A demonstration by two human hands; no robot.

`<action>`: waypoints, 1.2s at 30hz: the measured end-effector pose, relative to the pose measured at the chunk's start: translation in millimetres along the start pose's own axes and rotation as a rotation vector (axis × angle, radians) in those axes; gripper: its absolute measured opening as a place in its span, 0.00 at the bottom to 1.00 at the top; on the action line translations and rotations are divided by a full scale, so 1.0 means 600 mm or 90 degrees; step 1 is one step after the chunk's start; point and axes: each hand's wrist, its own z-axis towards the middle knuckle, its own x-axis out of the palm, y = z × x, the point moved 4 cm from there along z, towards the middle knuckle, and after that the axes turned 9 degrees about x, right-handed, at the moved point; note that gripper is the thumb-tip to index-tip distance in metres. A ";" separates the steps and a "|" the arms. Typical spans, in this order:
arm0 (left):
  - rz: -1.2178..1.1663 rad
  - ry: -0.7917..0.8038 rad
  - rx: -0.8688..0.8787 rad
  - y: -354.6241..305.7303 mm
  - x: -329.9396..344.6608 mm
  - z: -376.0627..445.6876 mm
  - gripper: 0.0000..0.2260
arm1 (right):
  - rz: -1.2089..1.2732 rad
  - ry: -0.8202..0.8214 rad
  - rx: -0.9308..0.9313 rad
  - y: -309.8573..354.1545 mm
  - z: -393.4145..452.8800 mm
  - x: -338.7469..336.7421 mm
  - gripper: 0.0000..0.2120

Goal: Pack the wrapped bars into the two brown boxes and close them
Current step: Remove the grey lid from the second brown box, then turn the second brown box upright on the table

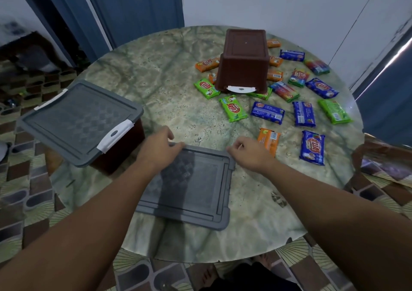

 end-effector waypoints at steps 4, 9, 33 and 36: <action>-0.154 -0.042 0.055 -0.074 0.006 0.028 0.10 | 0.170 -0.003 -0.026 0.002 0.019 -0.029 0.09; -0.197 -0.064 0.074 -0.140 0.024 0.073 0.10 | 0.249 -0.045 -0.050 0.003 0.056 -0.067 0.07; -0.270 -0.114 -0.200 -0.331 0.212 0.297 0.15 | 0.225 0.003 -0.059 -0.085 0.345 -0.295 0.06; -0.311 -0.113 -0.214 -0.331 0.220 0.331 0.14 | 0.241 -0.018 -0.062 -0.081 0.376 -0.312 0.06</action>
